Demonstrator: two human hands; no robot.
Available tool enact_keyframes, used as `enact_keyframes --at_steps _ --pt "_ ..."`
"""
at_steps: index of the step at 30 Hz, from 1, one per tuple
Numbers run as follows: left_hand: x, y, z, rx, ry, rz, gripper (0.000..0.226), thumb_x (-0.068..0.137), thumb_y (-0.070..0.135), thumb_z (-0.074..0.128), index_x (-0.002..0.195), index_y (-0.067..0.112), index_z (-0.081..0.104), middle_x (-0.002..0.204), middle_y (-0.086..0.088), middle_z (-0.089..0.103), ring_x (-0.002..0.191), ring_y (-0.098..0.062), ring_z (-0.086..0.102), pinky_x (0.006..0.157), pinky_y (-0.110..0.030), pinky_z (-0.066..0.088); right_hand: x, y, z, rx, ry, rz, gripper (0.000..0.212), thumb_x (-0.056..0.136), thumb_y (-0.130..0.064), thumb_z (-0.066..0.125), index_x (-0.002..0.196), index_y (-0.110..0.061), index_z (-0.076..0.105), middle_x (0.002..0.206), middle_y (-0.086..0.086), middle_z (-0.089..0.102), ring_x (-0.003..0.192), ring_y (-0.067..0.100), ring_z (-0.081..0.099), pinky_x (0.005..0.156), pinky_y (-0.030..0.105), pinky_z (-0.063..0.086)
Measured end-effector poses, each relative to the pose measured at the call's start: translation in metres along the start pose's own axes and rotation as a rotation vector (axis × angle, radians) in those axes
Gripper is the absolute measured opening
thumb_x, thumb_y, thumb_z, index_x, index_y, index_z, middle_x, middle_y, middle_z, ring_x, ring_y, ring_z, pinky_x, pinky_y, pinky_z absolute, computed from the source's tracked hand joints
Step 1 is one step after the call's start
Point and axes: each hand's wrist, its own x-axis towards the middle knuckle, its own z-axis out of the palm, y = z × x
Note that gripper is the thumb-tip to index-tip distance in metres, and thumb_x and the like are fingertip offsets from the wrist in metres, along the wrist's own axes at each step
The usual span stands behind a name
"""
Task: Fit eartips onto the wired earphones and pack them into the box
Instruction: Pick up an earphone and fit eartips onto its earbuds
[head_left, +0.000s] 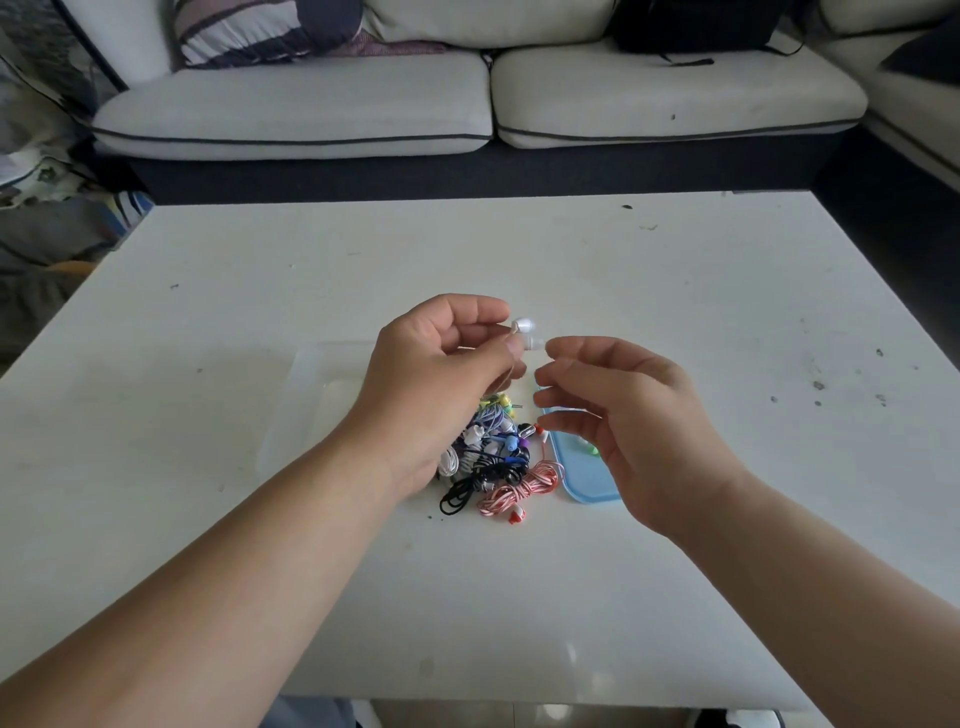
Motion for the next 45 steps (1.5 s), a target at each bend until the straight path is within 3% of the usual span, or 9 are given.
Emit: enact_keyframes --at_steps 8,11,13,16,20,28,33,38,45 --pt "-0.008 0.028 -0.017 -0.177 0.01 0.045 0.022 0.09 -0.003 0.073 0.11 0.006 0.069 0.079 -0.003 0.074 0.076 -0.025 0.075 0.085 -0.046 0.063 0.0 0.048 0.051 -1.168 -0.198 -0.194 0.051 0.072 -0.062 0.081 0.105 -0.029 0.06 0.1 -0.013 0.054 0.084 0.011 0.061 0.073 0.032 0.054" --pt "-0.01 0.031 -0.018 -0.23 -0.009 0.043 0.021 0.09 -0.003 0.073 0.109 0.006 0.069 0.081 -0.004 0.073 0.077 -0.026 0.076 0.083 -0.042 0.065 0.009 0.06 0.061 -1.31 -0.175 -0.27 0.035 0.082 -0.051 0.074 0.099 -0.023 0.062 0.098 -0.006 0.057 0.086 0.02 0.061 0.072 0.04 0.056" --pt "-0.007 0.031 -0.025 -0.225 -0.001 0.049 0.022 0.09 -0.003 0.074 0.11 0.006 0.069 0.084 -0.007 0.073 0.077 -0.026 0.076 0.083 -0.042 0.065 0.016 0.063 0.062 -1.289 -0.141 -0.27 0.018 0.088 -0.034 0.067 0.087 -0.017 0.061 0.086 -0.001 0.06 0.078 0.025 0.061 0.067 0.04 0.056" --pt "-0.001 0.027 -0.04 -0.033 0.064 0.112 0.02 0.09 -0.001 0.074 0.107 0.01 0.07 0.088 -0.007 0.074 0.073 -0.023 0.076 0.077 -0.037 0.065 0.023 0.055 0.06 -1.141 -0.093 -0.246 0.033 0.09 -0.035 0.067 0.073 -0.008 0.059 0.059 0.002 0.055 0.053 0.014 0.049 0.051 0.025 0.045" --pt "0.012 0.012 -0.065 0.436 0.085 0.238 0.018 0.091 0.01 0.075 0.104 0.023 0.072 0.09 0.004 0.074 0.076 -0.015 0.075 0.074 -0.029 0.062 0.021 0.03 0.058 -0.713 -0.164 -0.082 0.02 0.088 -0.035 0.078 0.085 -0.015 0.077 0.074 0.018 0.068 0.048 0.01 0.053 0.047 0.022 0.041" --pt "0.016 -0.01 -0.087 0.721 -0.047 0.356 0.024 0.092 0.012 0.074 0.108 0.03 0.076 0.099 0.016 0.071 0.099 0.001 0.066 0.086 -0.006 0.043 0.025 0.024 0.066 -0.204 -0.248 0.041 0.023 0.092 -0.019 0.075 0.104 0.001 0.075 0.088 0.016 0.072 0.075 0.022 0.067 0.066 0.028 0.057" --pt "0.01 -0.002 -0.101 0.702 -0.17 0.313 0.036 0.089 0.008 0.077 0.112 0.036 0.074 0.108 0.011 0.062 0.093 -0.008 0.068 0.084 -0.023 0.057 0.028 0.025 0.084 -0.176 -0.248 0.113 0.036 0.092 -0.039 0.072 0.091 -0.003 0.07 0.079 0.009 0.067 0.063 0.019 0.057 0.056 0.03 0.051" --pt "0.019 0.003 -0.13 0.86 -0.03 0.252 0.018 0.096 0.023 0.07 0.108 0.036 0.076 0.101 0.011 0.064 0.079 -0.01 0.066 0.07 -0.02 0.048 0.025 0.026 0.101 -0.325 -0.21 0.116 0.051 0.094 -0.057 0.062 0.103 -0.009 0.072 0.078 0.004 0.072 0.062 0.019 0.058 0.057 0.032 0.049" --pt "0.034 -0.031 -0.142 1.227 -0.138 -0.114 0.009 0.092 0.03 0.07 0.084 0.031 0.074 0.086 0.008 0.073 0.081 -0.017 0.069 0.067 -0.025 0.053 0.024 0.031 0.099 -0.384 -0.118 0.155 0.021 0.098 -0.028 0.064 0.098 -0.009 0.074 0.079 0.006 0.073 0.062 0.02 0.06 0.056 0.032 0.05"
